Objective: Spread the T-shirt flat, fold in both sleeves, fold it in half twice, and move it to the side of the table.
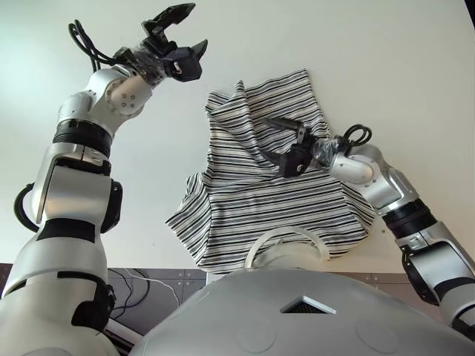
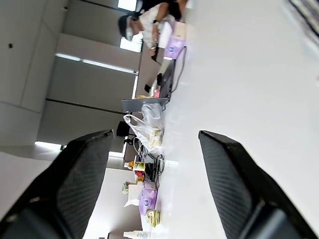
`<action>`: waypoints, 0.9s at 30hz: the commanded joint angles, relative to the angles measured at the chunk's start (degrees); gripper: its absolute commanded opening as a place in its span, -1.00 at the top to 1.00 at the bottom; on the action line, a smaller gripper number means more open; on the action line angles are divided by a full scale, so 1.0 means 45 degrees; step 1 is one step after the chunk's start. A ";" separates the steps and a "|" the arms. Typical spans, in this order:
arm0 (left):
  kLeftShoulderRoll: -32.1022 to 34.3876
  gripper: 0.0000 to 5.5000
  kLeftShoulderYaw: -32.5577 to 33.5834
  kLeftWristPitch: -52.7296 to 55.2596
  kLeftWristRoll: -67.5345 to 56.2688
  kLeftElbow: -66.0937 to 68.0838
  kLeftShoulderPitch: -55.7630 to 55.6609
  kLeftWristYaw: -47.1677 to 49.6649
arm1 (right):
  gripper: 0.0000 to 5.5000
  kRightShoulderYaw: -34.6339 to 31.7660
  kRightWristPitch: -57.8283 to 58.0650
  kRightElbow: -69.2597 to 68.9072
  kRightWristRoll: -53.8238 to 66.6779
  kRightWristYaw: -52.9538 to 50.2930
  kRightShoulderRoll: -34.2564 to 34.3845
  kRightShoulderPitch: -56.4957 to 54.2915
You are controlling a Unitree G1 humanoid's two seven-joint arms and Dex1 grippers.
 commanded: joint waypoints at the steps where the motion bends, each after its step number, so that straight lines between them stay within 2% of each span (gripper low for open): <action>1: -0.0677 -0.15 -0.0239 0.0322 -0.0006 0.0599 -0.0867 -0.0171 | -0.33 -0.0715 0.0465 -0.0927 0.0413 -0.0213 0.0291 -0.0072; 4: -0.1348 -0.15 -0.1086 0.0185 0.0440 0.1447 -0.0897 -0.1505 | -0.33 -0.1085 0.0940 0.0780 -0.0357 -0.1551 0.0981 -0.1208; 9: -0.2238 -0.15 -0.1789 0.0979 0.0585 0.2715 -0.0802 -0.2900 | -0.33 -0.0731 0.0971 0.6528 -0.1848 -0.4388 0.1920 -0.3989; 15: -0.2224 -0.15 -0.2203 0.1346 0.0642 0.3013 -0.0317 -0.3421 | -0.33 -0.0303 0.0795 1.1656 -0.2627 -0.6678 0.2571 -0.6049; 21: -0.1983 -0.15 -0.1982 0.2414 0.0432 0.3100 -0.0332 -0.2429 | -0.33 0.0484 0.1444 1.4889 -0.3154 -0.6347 0.2990 -0.6484; 24: -0.1959 -0.15 -0.1341 0.2075 -0.0289 0.2975 -0.0360 -0.2040 | -0.33 0.0622 0.1890 1.5571 -0.3165 -0.5911 0.2888 -0.6395; 27: -0.1930 -0.15 -0.1328 0.2126 -0.0232 0.2898 -0.0400 -0.1541 | -0.33 0.0641 0.2211 1.5789 -0.3080 -0.5812 0.2828 -0.6383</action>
